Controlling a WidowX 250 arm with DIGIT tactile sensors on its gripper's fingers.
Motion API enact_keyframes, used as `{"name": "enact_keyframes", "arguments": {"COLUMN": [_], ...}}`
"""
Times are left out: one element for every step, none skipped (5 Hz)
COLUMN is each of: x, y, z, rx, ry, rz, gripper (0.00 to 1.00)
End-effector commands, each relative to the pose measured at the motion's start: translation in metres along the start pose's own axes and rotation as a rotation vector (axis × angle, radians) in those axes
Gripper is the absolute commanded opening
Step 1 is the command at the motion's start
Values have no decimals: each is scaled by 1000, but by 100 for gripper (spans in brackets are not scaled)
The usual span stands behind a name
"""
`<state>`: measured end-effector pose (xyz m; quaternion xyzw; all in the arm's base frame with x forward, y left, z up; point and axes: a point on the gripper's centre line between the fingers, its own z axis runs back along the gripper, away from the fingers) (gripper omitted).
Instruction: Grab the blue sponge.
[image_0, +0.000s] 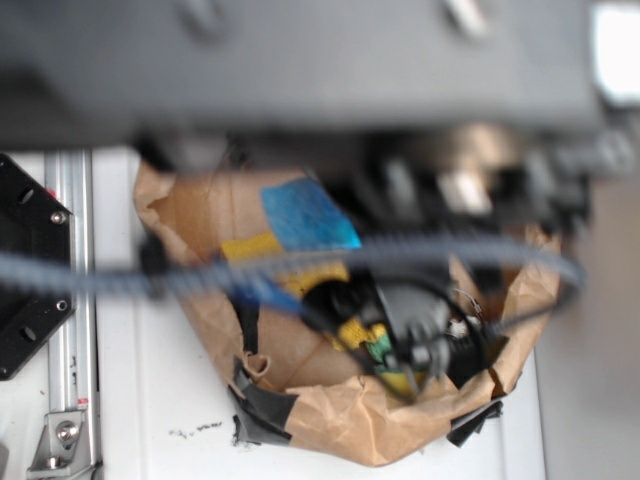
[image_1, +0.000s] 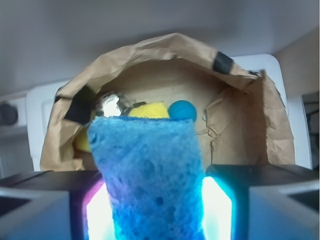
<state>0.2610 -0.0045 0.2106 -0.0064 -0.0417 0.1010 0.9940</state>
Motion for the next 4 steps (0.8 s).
{"name": "enact_keyframes", "arguments": {"x": [7,10,12,11], "y": [20,42,47,44], "z": [8,-1,-10,-11], "rx": [2,13,33,9], "ry": [-62,-44,-38,-9], "rz": [56,101,114,69], "gripper": [0,0,0,0]}}
